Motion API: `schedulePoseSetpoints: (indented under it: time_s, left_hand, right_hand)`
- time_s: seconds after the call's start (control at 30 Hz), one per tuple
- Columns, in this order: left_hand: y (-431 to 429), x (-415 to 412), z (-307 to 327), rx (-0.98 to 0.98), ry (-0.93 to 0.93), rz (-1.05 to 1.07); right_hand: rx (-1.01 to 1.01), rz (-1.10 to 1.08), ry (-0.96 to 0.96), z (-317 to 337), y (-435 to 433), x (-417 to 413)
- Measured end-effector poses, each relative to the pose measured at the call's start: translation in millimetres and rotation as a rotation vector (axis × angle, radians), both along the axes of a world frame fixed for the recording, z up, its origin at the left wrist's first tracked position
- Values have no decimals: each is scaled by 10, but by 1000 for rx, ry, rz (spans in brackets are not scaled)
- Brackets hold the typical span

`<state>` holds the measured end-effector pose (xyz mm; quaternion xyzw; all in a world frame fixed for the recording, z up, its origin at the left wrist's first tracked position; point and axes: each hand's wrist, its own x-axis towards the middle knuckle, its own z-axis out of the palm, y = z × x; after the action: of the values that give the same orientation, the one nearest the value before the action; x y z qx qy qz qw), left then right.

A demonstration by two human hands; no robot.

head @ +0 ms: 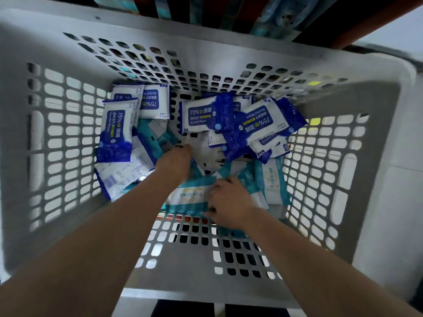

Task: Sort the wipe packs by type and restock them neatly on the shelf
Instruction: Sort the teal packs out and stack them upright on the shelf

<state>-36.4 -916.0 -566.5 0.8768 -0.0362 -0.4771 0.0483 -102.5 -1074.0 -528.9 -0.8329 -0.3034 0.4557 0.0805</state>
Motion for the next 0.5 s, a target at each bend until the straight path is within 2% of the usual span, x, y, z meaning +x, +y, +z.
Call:
schedulePoseSetpoints:
  time_s: [0.13,0.23,0.37,0.5]
  left_hand:
    - [-35,2,76,67,-11,-164]
    - [8,40,242,-42,-230,-178]
    - [122,251,614,-362,-326,304]
    - [254,476,844,-511,-317,439]
  right_hand:
    - [38,-123,17,-15,5,18]
    - [100,-336,43,-51,-68,34]
    - [138,-583,94,-27,-136,24]
    - [263,-1047,-23,157,-57,181]
